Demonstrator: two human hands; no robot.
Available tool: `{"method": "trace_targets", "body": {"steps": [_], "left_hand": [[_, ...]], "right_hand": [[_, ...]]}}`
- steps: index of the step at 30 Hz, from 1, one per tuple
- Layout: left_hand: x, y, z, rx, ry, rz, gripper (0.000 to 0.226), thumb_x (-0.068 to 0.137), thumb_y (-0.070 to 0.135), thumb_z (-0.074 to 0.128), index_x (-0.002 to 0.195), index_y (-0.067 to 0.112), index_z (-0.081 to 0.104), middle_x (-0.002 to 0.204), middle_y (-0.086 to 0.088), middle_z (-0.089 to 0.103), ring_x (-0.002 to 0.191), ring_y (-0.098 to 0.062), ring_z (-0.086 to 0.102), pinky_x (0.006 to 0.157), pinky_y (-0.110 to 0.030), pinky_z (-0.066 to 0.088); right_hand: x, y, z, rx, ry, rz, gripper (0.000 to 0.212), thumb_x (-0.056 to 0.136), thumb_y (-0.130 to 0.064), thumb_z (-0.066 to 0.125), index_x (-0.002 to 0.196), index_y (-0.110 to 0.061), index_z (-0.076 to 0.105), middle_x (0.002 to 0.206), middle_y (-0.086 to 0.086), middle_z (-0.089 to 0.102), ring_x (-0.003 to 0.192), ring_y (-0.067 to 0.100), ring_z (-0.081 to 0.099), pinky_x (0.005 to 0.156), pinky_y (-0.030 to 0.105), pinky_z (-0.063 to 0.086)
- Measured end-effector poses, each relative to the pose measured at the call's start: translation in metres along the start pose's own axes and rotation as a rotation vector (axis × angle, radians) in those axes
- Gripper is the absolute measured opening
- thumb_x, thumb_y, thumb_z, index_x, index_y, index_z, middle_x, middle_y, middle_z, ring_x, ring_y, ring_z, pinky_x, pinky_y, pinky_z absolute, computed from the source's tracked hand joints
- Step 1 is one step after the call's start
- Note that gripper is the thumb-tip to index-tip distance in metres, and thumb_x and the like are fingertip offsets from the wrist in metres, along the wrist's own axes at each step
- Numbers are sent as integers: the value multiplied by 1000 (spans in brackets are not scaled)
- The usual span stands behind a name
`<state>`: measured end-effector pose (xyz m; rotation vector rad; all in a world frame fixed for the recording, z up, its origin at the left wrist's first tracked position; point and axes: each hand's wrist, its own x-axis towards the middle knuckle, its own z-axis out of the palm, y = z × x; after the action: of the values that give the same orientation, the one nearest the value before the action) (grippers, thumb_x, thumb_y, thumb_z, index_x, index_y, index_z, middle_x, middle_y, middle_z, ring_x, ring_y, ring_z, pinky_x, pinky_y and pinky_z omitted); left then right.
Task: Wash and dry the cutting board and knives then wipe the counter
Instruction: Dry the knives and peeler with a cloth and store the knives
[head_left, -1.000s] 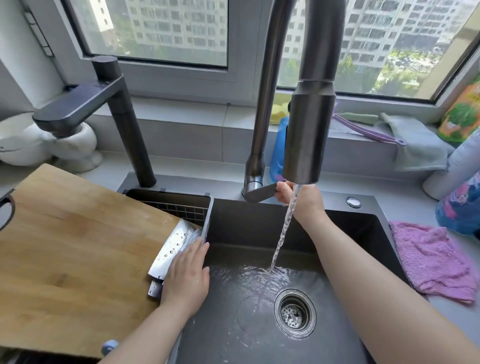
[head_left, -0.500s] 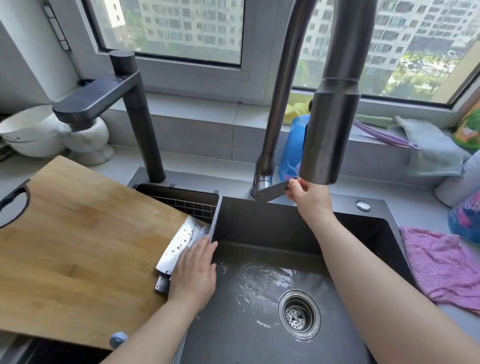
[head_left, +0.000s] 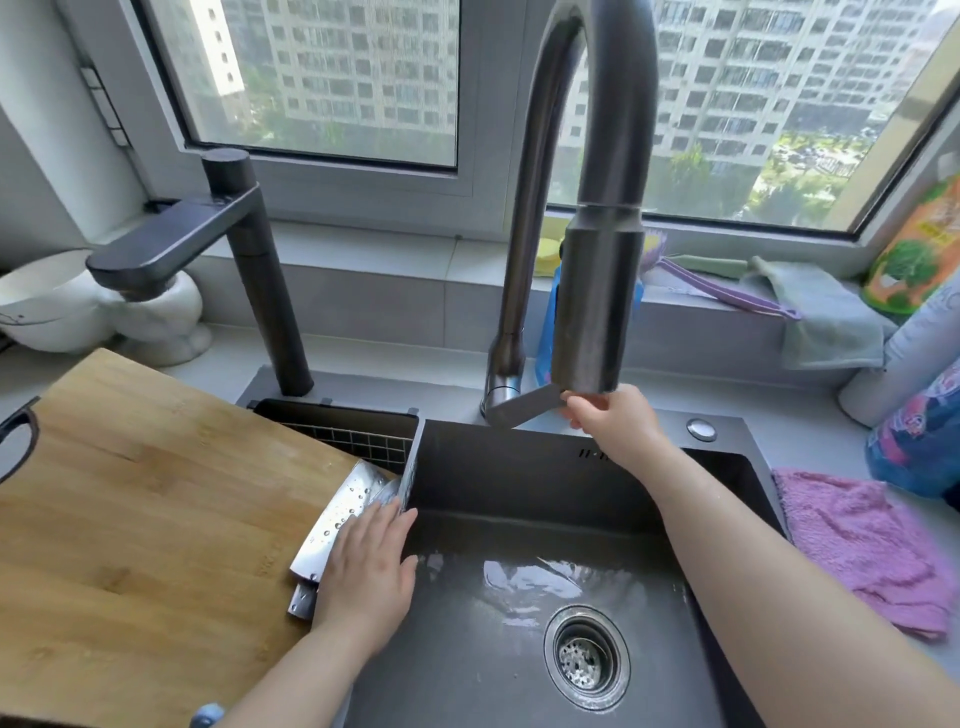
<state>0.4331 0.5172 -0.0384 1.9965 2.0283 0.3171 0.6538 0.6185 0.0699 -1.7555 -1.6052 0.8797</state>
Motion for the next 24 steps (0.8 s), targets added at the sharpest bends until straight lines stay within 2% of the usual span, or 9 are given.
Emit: {"method": "trace_targets", "body": {"steps": [5,11,14,17,19,21,22,23,24], "left_hand": [[9,13,-6,49,11,-28,48,98,30,27,145,22,19,155,3,11,144,-15,7,116,-27,3],[42,27,-3,33,3,-35,53,99,29,31,147,21,10,156,4,5,144,-13,6,114,-26,8],[53,19,3,13,74,-13,51,97,24,39,145,19,22,154,5,15,141,-13,19,112,-25,16],[60,12,9,-26,130,8,44,92,19,50,135,21,43,146,5,36,130,-16,39,104,-28,29],[63,9,16,-30,149,5,33,84,32,45,117,31,50,123,3,57,106,-18,55,86,-30,44],[64,-2,27,0,87,-77,43,78,53,29,107,30,51,100,-10,67,93,-30,63,74,-39,51],[67,-10,33,21,28,-114,60,77,68,19,107,32,56,98,-9,67,98,-32,63,81,-43,50],[69,-15,36,7,-7,-115,77,74,79,7,112,37,59,107,-1,65,111,-25,59,94,-42,43],[71,-21,38,0,31,-55,77,75,81,1,118,46,55,125,14,56,125,-8,47,107,-33,30]], "right_hand": [[1,19,-36,25,80,-16,15,91,-7,50,98,-10,63,89,8,64,70,15,55,66,23,45],[33,35,-79,-79,167,-47,17,89,-10,54,102,-11,66,93,9,64,84,18,55,73,24,40],[65,30,-97,-235,192,-111,26,90,-13,53,114,-8,63,114,10,65,98,22,58,84,28,41],[105,21,-107,-455,216,-226,33,93,-15,49,124,-11,57,129,8,56,121,25,46,98,30,35],[134,15,-109,-529,250,-313,33,95,-18,46,126,-14,56,132,6,54,125,26,40,101,30,30],[162,8,-112,-577,279,-366,34,95,-25,46,128,-17,54,134,4,53,126,25,38,101,31,29],[174,4,-112,-624,270,-389,37,95,-27,47,131,-20,51,136,3,51,128,24,36,103,31,28],[184,0,-112,-688,243,-415,40,94,-29,47,134,-23,47,139,1,49,130,23,34,104,32,27],[192,-4,-111,-747,205,-446,43,94,-31,48,136,-26,44,140,0,47,132,22,32,106,32,26]]}}
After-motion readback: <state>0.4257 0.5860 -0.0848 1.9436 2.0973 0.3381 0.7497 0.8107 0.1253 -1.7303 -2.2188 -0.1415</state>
